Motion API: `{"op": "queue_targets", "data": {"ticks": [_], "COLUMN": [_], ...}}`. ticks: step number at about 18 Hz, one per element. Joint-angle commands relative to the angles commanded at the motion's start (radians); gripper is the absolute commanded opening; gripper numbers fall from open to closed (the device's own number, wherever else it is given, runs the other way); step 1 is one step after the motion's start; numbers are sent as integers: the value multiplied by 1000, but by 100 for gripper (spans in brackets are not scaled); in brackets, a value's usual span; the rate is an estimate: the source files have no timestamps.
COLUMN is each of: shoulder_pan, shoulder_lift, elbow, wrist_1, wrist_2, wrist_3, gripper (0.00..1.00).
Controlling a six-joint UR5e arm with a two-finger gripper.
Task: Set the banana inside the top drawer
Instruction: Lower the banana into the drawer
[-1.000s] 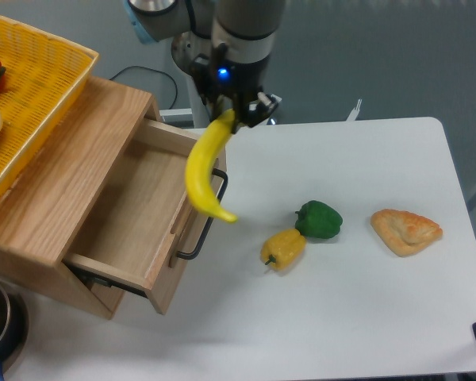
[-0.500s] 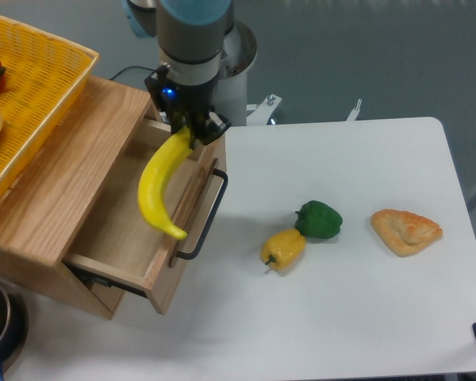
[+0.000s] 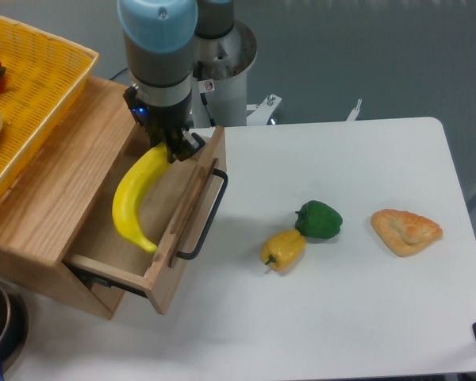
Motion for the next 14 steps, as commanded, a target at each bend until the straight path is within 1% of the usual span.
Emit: {"op": "queue_targets", "data": {"ticks": [5, 13, 14], "shoulder_pan": [-12, -12, -12], "shoulder_lift": [-9, -15, -17], "elbow": [-8, -12, -12], "wrist_1": [2, 2, 11], "wrist_2": [14, 14, 14], "wrist_3": [2, 11, 11], "gripper": [14, 14, 14]}}
